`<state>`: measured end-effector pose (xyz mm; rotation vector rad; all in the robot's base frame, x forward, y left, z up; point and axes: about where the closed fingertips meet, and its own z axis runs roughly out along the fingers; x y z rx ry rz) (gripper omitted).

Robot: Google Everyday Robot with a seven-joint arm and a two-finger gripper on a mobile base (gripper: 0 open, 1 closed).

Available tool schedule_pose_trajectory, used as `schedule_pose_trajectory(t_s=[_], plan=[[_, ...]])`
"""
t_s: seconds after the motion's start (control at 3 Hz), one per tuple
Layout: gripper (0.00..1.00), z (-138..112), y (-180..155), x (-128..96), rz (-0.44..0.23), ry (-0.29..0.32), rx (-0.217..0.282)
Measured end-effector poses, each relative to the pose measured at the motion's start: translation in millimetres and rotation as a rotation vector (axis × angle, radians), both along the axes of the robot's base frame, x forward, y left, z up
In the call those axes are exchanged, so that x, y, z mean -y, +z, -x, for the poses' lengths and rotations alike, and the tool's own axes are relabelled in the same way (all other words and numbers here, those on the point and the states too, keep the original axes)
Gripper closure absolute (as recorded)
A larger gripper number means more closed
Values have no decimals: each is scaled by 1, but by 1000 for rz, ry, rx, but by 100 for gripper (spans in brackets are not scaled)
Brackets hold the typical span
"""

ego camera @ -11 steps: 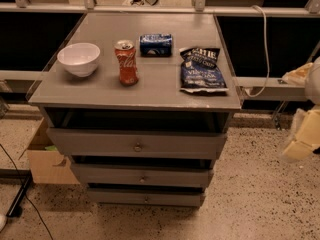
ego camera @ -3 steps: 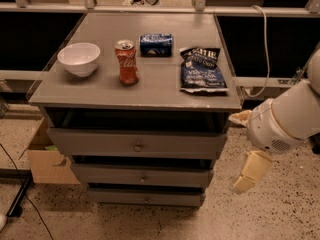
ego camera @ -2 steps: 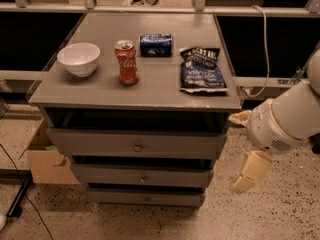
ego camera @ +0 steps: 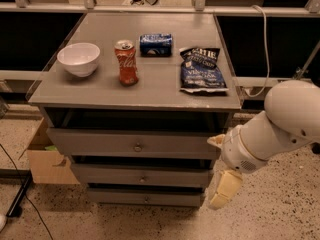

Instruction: Open top drawer

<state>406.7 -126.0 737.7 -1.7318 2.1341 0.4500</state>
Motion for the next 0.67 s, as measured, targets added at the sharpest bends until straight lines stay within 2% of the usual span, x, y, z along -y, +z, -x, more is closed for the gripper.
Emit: schedule_pose_trajectory(t_s=[0.33, 0.67], plan=[[0, 0, 0, 0, 0, 0, 0], [0, -10, -19, -5, 23, -18, -13]])
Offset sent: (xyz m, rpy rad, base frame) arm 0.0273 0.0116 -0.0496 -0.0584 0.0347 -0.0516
